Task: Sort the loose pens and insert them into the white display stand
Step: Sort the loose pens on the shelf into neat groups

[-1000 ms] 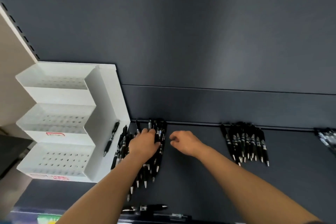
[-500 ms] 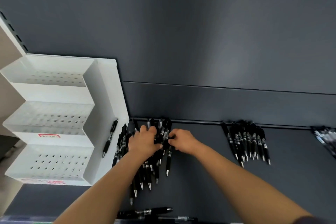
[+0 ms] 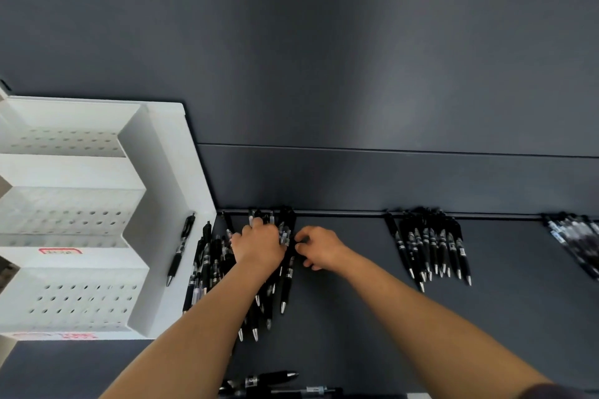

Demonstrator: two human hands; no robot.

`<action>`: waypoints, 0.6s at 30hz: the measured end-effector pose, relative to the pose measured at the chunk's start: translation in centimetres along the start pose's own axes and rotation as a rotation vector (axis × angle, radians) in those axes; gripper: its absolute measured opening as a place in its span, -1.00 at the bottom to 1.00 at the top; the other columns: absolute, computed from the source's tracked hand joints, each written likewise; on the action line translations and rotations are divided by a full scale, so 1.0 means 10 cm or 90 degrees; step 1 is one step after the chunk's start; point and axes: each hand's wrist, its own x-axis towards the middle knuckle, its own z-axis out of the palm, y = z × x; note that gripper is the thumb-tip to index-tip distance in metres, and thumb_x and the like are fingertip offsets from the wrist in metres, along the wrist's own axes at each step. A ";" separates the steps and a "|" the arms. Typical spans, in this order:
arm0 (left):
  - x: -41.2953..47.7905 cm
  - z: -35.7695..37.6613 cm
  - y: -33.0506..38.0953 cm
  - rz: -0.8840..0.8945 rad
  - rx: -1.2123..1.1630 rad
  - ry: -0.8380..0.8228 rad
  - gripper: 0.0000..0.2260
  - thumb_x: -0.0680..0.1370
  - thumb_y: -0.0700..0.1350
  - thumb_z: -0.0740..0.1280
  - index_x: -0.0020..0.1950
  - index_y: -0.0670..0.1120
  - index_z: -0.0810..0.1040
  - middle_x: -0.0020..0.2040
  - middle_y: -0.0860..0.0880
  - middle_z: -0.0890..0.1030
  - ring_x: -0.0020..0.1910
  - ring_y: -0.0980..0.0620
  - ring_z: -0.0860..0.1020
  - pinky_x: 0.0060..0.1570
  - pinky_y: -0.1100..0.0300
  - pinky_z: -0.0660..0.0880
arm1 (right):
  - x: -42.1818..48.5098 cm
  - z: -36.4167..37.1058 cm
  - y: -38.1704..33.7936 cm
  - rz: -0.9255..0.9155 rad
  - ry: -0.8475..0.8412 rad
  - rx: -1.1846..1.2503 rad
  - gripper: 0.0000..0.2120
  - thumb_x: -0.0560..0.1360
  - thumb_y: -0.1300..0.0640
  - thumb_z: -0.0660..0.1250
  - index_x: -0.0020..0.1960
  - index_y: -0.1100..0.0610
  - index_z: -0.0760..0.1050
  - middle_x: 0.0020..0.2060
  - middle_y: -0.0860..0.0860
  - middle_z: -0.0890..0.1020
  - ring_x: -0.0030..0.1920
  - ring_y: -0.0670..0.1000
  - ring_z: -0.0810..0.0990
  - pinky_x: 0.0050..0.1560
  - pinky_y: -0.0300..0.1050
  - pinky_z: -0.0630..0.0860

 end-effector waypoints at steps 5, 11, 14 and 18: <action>0.03 -0.04 -0.09 -0.042 -0.218 -0.050 -0.69 0.53 0.02 0.29 0.07 -0.22 0.51 0.19 -0.21 0.49 0.14 -0.20 0.50 0.14 -0.03 0.45 | -0.01 -0.05 0.09 0.010 0.017 -0.026 -0.91 0.55 0.17 0.19 -0.06 0.04 0.46 -0.20 0.05 0.58 -0.42 -0.07 0.58 -0.39 -0.21 0.54; -0.05 -0.07 -0.31 -0.011 -0.373 0.031 -0.87 0.56 -0.14 0.25 -0.14 -0.13 0.35 -0.34 -0.05 0.44 -0.24 -0.10 0.45 -0.11 0.08 0.45 | -0.03 -0.02 0.07 -0.020 0.079 -0.088 -0.86 0.52 0.17 0.22 -0.12 0.07 0.55 -0.15 0.08 0.65 -0.16 0.08 0.63 -0.08 -0.12 0.56; -0.08 -0.09 -0.32 0.003 -0.367 0.049 -0.88 0.55 -0.17 0.25 -0.14 -0.14 0.35 -0.40 -0.02 0.40 -0.27 -0.10 0.44 -0.14 0.08 0.45 | -0.03 0.10 -0.08 -0.041 0.121 -0.098 -0.87 0.51 0.10 0.28 -0.04 0.10 0.58 -0.03 0.06 0.63 0.00 0.10 0.60 -0.01 -0.09 0.54; -0.14 -0.10 -0.35 0.007 -0.360 0.046 -0.89 0.49 -0.20 0.28 -0.14 -0.12 0.35 -0.40 0.00 0.43 -0.27 -0.08 0.48 -0.17 0.10 0.45 | -0.03 0.28 -0.27 0.022 0.129 -0.163 -0.70 0.48 -0.01 0.35 0.11 0.15 0.50 0.12 0.09 0.46 0.04 0.15 0.57 -0.14 -0.08 0.47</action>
